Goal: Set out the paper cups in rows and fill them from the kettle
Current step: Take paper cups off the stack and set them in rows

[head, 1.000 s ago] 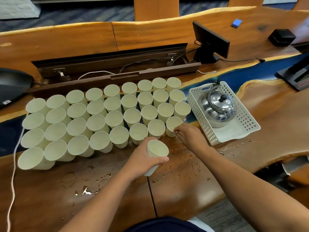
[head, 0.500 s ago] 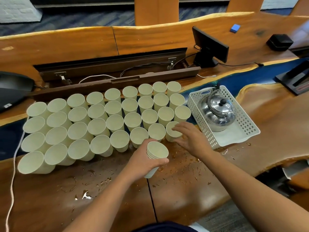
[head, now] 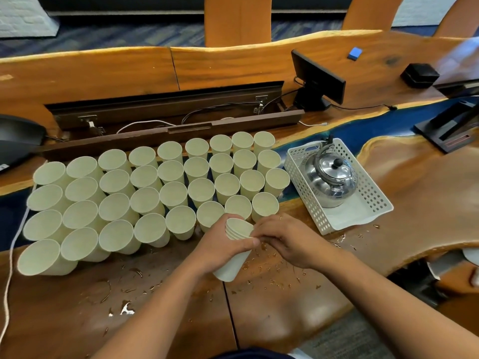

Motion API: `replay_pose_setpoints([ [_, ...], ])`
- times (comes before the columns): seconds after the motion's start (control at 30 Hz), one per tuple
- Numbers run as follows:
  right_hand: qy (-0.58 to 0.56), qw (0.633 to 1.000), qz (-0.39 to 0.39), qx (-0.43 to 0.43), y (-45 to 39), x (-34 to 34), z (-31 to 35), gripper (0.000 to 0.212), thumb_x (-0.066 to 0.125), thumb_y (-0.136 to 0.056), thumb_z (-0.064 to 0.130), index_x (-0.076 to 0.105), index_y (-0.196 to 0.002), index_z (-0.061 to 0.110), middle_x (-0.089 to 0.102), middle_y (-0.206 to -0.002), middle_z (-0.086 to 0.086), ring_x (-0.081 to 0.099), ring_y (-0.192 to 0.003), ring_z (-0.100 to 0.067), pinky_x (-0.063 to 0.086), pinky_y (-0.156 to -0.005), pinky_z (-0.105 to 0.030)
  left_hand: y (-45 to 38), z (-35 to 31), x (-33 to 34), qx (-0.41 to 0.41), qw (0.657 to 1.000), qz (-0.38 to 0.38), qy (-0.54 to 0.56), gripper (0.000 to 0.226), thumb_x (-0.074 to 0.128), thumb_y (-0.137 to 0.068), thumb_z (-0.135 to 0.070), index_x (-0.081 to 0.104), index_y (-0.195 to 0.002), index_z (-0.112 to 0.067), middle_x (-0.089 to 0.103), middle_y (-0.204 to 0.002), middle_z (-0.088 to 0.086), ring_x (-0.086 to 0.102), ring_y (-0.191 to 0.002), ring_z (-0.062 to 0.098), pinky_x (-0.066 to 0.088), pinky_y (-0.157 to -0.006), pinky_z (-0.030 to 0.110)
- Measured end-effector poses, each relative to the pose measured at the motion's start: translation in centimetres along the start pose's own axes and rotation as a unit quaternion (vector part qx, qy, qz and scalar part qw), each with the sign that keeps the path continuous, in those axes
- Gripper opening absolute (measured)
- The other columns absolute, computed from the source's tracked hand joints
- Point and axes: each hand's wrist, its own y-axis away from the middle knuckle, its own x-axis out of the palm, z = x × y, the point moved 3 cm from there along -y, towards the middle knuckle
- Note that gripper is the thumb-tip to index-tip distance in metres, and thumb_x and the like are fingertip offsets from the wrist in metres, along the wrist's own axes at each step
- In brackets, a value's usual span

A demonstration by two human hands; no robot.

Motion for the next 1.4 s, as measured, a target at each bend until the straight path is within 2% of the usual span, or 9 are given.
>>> replay_pose_setpoints([
  [0.13,0.022,1.000,0.016,-0.003,-0.2,-0.4,0.4,0.025,0.051,-0.094,0.029,0.071,-0.106,0.020,0.071,-0.102,0.006,0.063,-0.098,-0.014,0.045,-0.087,-0.029,0.3,-0.1,-0.3,0.000,1.000,0.007,0.008,0.068,0.080,-0.054,-0.061,0.054,-0.112,-0.036,0.066,-0.107,-0.011,0.063,-0.097,0.001,0.053,-0.083,0.026],
  [0.37,0.012,1.000,0.000,-0.004,-0.8,-0.8,0.8,0.012,0.067,-0.087,0.023,0.075,-0.096,0.022,0.072,-0.089,0.009,0.065,-0.084,-0.010,0.046,-0.083,-0.029,0.7,-0.5,-0.4,-0.001,0.999,0.017,0.036,0.060,0.082,-0.063,-0.045,0.056,-0.115,-0.031,0.067,-0.106,-0.010,0.064,-0.091,-0.001,0.050,-0.073,0.015],
  [0.67,-0.001,1.000,-0.006,0.003,-0.3,-0.8,0.6,0.016,0.067,-0.085,0.038,0.076,-0.094,0.029,0.071,-0.091,0.017,0.063,-0.091,0.000,0.043,-0.091,-0.030,0.8,-0.4,-0.1,0.012,0.998,0.043,0.046,0.070,0.088,-0.057,-0.044,0.058,-0.119,-0.028,0.068,-0.109,-0.009,0.065,-0.100,0.005,0.052,-0.082,0.019],
  [0.8,-0.003,1.000,0.006,0.000,-0.2,-1.0,0.6,0.016,0.069,-0.087,0.038,0.076,-0.098,0.030,0.071,-0.094,0.018,0.059,-0.094,0.004,0.035,-0.092,-0.023,0.8,-0.4,-0.3,0.015,0.998,0.056,0.037,0.065,0.090,-0.065,-0.034,0.057,-0.121,-0.029,0.067,-0.111,-0.010,0.063,-0.101,0.003,0.051,-0.083,0.020],
  [0.97,0.012,1.000,0.016,-0.023,-0.3,-1.6,0.8,0.016,0.070,-0.087,0.038,0.077,-0.100,0.031,0.073,-0.096,0.017,0.059,-0.097,0.005,0.034,-0.095,-0.024,0.8,-0.7,-0.5,0.019,0.998,0.064,0.013,0.068,0.091,-0.064,-0.039,0.056,-0.121,-0.034,0.066,-0.111,-0.014,0.062,-0.104,0.002,0.053,-0.092,0.027],
  [1.13,0.014,0.999,-0.044,-0.022,-0.3,-2.6,0.8,0.024,0.077,-0.073,0.045,0.079,-0.086,0.024,0.074,-0.086,0.014,0.061,-0.088,-0.001,0.037,-0.093,-0.023,0.8,-0.9,-0.3,0.019,0.997,0.078,0.006,0.073,0.091,-0.064,-0.039,0.054,-0.125,-0.032,0.066,-0.116,-0.014,0.062,-0.107,0.003,0.053,-0.093,0.027],
  [1.23,-0.010,0.995,-0.094,-0.017,-0.2,-4.1,1.0,0.031,0.073,-0.077,0.052,0.078,-0.088,0.023,0.071,-0.086,0.018,0.063,-0.083,-0.002,0.046,-0.088,-0.033,1.0,-0.8,-0.3,0.013,0.998,0.068,-0.002,0.068,0.091,-0.065,-0.037,0.053,-0.121,-0.035,0.066,-0.113,-0.014,0.062,-0.103,0.003,0.051,-0.086,0.021],
  [1.3,-0.011,0.988,-0.154,-0.011,0.2,-5.8,0.6,0.029,0.068,-0.085,0.044,0.076,-0.097,0.019,0.069,-0.091,0.016,0.063,-0.086,-0.007,0.050,-0.081,-0.034,1.1,-0.6,-0.5,0.006,0.999,0.051,-0.009,0.064,0.091,-0.067,-0.037,0.051,-0.117,-0.039,0.063,-0.112,-0.016,0.062,-0.101,0.002,0.050,-0.083,0.019],
  [1.4,0.061,0.969,-0.241,0.008,1.0,-8.3,-0.9,0.025,0.063,-0.092,0.023,0.073,-0.111,0.009,0.072,-0.102,-0.001,0.064,-0.092,-0.018,0.053,-0.080,-0.033,1.0,-0.1,-0.9,-0.004,1.000,0.019,-0.021,0.066,0.089,-0.066,-0.043,0.050,-0.119,-0.041,0.059,-0.115,-0.016,0.057,-0.106,0.005,0.049,-0.086,0.022],
])
